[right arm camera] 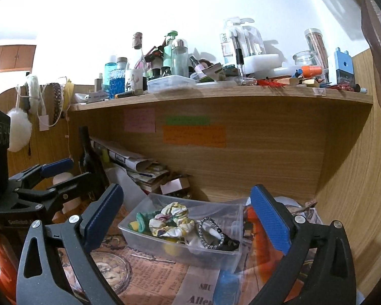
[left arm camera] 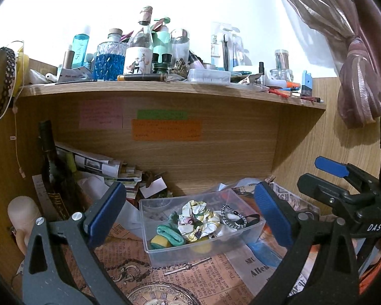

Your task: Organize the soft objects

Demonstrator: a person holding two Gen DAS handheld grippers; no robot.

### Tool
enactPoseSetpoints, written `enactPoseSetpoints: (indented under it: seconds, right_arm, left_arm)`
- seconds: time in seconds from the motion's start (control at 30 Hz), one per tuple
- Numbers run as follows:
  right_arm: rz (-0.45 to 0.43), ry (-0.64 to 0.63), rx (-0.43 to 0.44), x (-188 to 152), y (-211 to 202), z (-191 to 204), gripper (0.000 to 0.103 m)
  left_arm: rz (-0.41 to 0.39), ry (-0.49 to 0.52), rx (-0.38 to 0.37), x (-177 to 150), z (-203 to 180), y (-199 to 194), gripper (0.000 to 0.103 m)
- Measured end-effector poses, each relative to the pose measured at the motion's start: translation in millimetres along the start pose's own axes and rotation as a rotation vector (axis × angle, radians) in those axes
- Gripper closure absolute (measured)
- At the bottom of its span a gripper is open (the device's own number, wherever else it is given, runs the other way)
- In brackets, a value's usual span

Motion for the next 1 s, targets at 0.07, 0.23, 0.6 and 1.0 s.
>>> enactPoseSetpoints:
  seconds: [0.07,0.23,0.6,1.0]
  right_arm:
    - [0.000,-0.002,0.001,0.2,-0.2,0.7,0.002]
    - [0.000,-0.001,0.001,-0.1,0.0,1.7,0.002]
    - [0.004,0.002,-0.002,-0.8,0.6,3.4,0.002]
    - [0.005,-0.001,-0.001,-1.0,0.8,5.0,0.002]
  left_arm:
    - [-0.002,0.000,0.001,0.0,-0.2,-0.3,0.000]
    - [0.001,0.001,0.004,-0.5,0.1,0.0,0.000]
    - [-0.001,0.005,0.003,-0.7,-0.4,0.6,0.000]
    - [-0.001,0.006,0.000,-0.6,0.5,0.7,0.000]
Point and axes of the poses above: each gripper's, at about its wrist camera, not at the fingertips, and y roughly the way its jaws point, z to its left, x to its top, the point moved 1 cm from there along y, roughly the way its jaws point, and after that the axes turned 2 degrees about -z, right-handed, at the moved point
